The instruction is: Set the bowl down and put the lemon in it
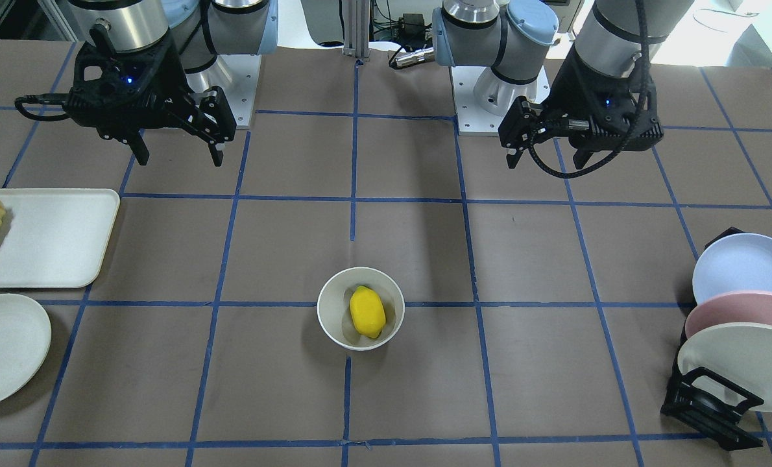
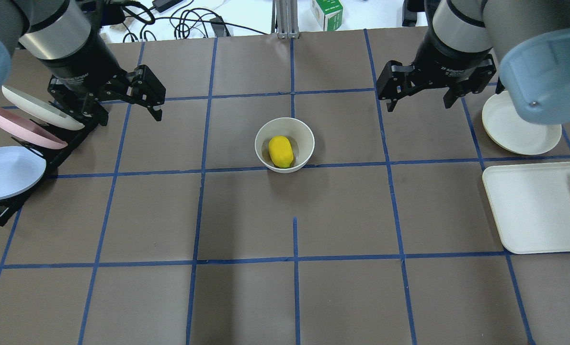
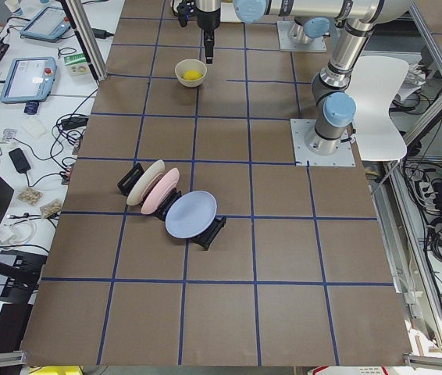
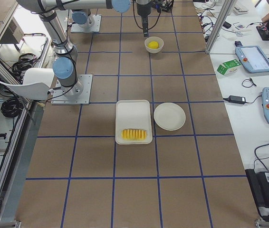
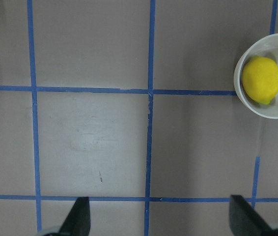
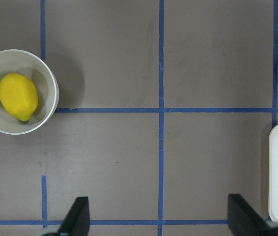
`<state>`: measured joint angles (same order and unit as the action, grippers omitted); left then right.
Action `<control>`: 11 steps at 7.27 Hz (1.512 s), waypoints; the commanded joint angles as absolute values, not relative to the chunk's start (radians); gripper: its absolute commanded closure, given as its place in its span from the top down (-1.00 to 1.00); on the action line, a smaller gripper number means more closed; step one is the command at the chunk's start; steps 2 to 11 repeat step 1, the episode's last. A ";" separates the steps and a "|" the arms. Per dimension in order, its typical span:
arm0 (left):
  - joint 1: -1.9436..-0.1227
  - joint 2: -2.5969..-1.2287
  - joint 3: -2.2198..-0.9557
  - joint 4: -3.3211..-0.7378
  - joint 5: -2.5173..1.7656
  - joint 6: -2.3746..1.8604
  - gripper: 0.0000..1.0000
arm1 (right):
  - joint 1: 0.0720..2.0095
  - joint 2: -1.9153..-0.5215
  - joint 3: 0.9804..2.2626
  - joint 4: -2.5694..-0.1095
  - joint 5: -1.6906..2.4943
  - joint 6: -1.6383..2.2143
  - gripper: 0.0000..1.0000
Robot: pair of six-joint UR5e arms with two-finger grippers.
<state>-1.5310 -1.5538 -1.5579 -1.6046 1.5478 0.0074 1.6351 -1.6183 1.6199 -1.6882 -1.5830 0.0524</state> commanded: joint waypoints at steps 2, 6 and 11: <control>-1.531 -1.554 -1.559 -1.605 1.549 0.008 1.00 | 1.635 -1.618 1.620 -1.687 -1.583 0.054 1.00; -1.531 -1.554 -1.559 -1.605 1.549 0.008 1.00 | 1.635 -1.618 1.620 -1.687 -1.583 0.054 1.00; -1.531 -1.554 -1.559 -1.605 1.549 0.008 1.00 | 1.635 -1.618 1.620 -1.687 -1.583 0.054 1.00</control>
